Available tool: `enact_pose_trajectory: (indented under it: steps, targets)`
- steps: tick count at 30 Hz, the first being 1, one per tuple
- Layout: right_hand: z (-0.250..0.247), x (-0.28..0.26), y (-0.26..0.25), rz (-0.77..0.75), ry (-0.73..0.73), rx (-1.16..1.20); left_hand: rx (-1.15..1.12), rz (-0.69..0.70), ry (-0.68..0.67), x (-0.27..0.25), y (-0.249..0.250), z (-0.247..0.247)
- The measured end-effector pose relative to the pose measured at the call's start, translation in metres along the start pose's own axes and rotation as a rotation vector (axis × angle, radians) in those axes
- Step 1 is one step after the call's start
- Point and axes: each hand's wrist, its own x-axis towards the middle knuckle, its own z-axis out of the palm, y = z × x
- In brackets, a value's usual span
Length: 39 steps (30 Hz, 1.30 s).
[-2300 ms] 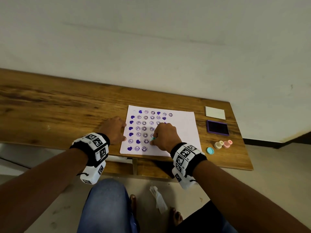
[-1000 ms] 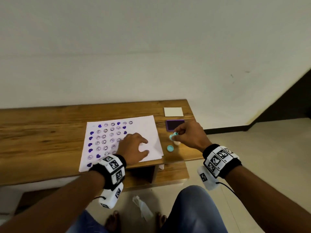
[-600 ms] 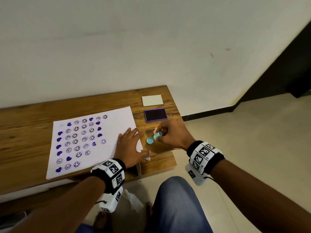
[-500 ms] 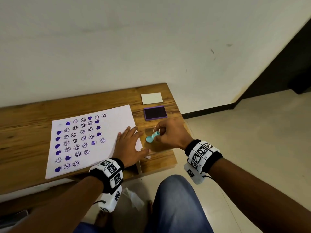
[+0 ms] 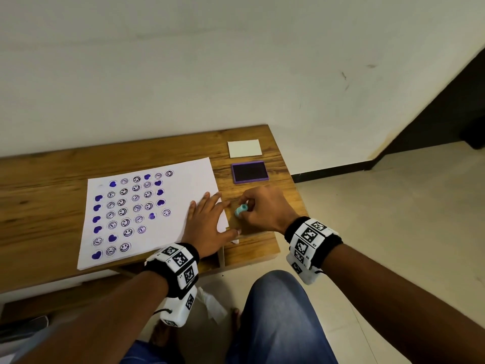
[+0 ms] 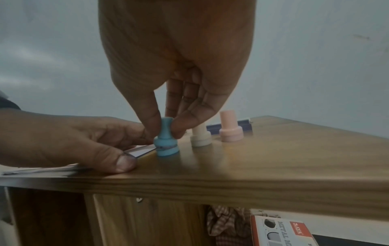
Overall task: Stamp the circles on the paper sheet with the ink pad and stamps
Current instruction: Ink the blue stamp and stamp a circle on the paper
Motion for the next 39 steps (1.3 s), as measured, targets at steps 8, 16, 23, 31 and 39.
enact_pose_trajectory:
  steps: [8,16,23,31,39]
  targets:
    - [0.002,0.003,-0.004,-0.026,-0.012,-0.016,-0.005,0.008,0.006,0.0,-0.001,0.002]
    - [-0.001,0.004,-0.006,-0.047,-0.048,-0.041,-0.002,0.004,0.002,0.0,-0.001,0.001]
    - [-0.002,0.005,-0.01,-0.014,-0.098,-0.083,-0.004,0.007,0.01,0.001,-0.003,0.004]
    - [-0.001,0.016,-0.018,0.063,-0.168,-0.206,-0.006,0.02,0.034,0.001,-0.005,0.007]
    - [-0.001,0.012,-0.027,0.034,-0.182,-0.294,0.002,0.015,0.031,0.001,-0.004,0.006]
